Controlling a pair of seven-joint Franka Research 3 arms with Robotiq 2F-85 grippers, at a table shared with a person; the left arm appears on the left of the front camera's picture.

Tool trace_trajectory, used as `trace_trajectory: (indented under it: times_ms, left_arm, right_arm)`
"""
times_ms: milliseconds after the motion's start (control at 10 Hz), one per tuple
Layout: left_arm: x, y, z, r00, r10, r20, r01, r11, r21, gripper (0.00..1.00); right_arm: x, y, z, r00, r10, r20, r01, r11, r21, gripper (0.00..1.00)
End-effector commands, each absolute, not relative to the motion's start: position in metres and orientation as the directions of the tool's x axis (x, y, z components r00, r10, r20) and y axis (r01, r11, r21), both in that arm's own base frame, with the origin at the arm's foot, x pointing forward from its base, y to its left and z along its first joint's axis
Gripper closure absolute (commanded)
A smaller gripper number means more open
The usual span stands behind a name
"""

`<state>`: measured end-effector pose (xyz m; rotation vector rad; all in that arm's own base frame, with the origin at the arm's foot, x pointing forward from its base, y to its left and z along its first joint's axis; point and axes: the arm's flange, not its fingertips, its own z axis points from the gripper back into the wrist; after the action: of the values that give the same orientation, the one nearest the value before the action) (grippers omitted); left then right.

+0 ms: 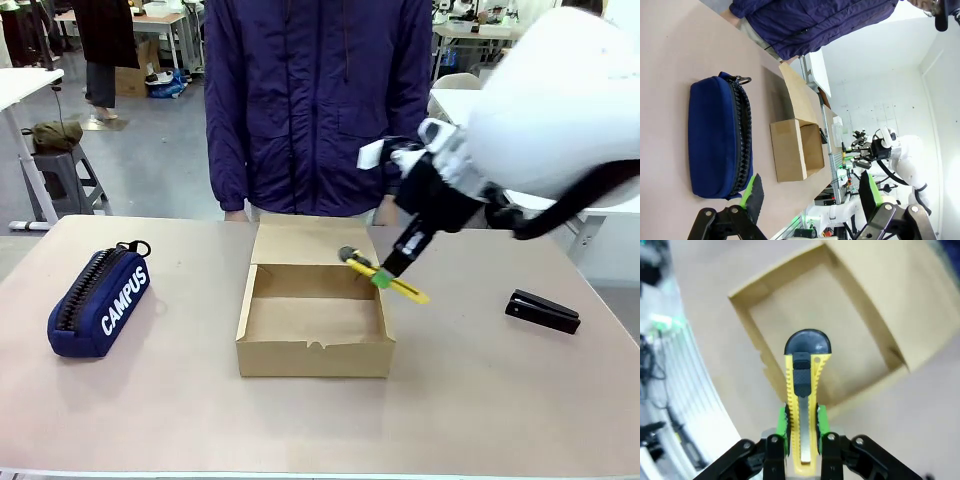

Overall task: Pack the item into the box.
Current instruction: Pick up the item indicated by the person and place it inside the Mailer Box.

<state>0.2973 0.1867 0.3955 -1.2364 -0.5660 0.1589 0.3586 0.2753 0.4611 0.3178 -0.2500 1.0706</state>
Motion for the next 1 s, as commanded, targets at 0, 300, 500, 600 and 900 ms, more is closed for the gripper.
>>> trace_trajectory:
  times_ms: [0,300,500,600,900]
  left_arm:
    - [0.297,0.186,0.396,0.844,0.414,0.342,0.212,0.328,-0.921,0.00]
    - [0.297,0.186,0.396,0.844,0.414,0.342,0.212,0.328,-0.921,0.00]
    - [0.297,0.186,0.396,0.844,0.414,0.342,0.212,0.328,-0.921,0.00]
    - [0.297,0.186,0.396,0.844,0.414,0.342,0.212,0.328,-0.921,0.00]
    - [0.297,0.186,0.396,0.844,0.414,0.342,0.212,0.328,-0.921,0.00]
  right_arm:
    - [0.394,0.304,0.445,0.359,0.872,0.333,-0.933,0.345,0.103,1.00]
    - [0.413,0.338,0.405,0.256,0.916,0.309,-0.964,0.265,0.014,1.00]
    - [0.417,0.348,0.380,0.214,0.942,0.257,-0.977,0.207,0.055,1.00]
    - [0.416,0.350,0.372,0.183,0.951,0.248,-0.983,0.180,0.033,1.00]
    - [0.413,0.347,0.366,0.185,0.954,0.235,-0.982,0.186,0.017,1.00]
